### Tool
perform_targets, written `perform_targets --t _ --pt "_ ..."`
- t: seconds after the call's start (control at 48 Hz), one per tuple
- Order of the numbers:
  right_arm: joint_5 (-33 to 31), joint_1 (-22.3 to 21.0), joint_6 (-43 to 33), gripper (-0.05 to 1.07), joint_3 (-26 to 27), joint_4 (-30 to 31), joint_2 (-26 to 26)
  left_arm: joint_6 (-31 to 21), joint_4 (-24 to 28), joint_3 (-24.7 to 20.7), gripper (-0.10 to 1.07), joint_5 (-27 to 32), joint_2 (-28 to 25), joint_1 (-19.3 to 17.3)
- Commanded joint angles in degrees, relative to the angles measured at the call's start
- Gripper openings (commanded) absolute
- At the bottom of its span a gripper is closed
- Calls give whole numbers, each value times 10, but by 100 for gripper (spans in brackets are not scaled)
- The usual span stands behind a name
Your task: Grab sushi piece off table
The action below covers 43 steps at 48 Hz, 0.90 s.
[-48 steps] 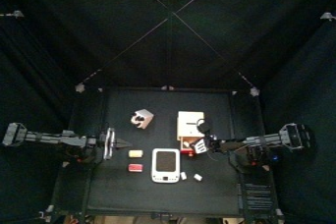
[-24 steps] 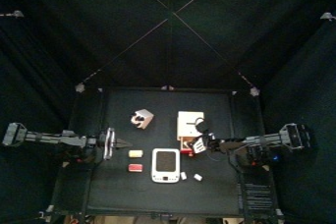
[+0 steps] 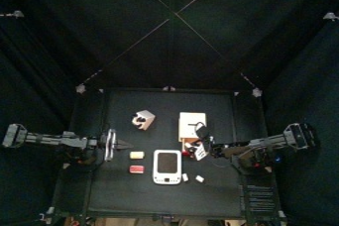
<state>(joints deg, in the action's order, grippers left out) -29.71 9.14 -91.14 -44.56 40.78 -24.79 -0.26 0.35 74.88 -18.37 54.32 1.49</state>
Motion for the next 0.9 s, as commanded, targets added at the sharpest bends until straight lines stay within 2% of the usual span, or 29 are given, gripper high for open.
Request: perform_targets --t 0.0,0.271,0.375,0.562,0.875 --pt "-20 14 1 87 21 -18 -20 0 0 -7 -3 -5 -3 -1" --pt "-154 56 2 87 47 -62 -28 0 -1 -7 -3 -5 -3 -1" --pt "-184 76 1 87 51 -76 -28 0 0 -7 -3 -5 -3 -1" --pt "-186 114 1 87 51 -103 -18 1 -1 -7 -3 -5 -3 -1" --pt "-186 203 1 86 25 -98 5 2 -1 1 -3 -5 -3 4"
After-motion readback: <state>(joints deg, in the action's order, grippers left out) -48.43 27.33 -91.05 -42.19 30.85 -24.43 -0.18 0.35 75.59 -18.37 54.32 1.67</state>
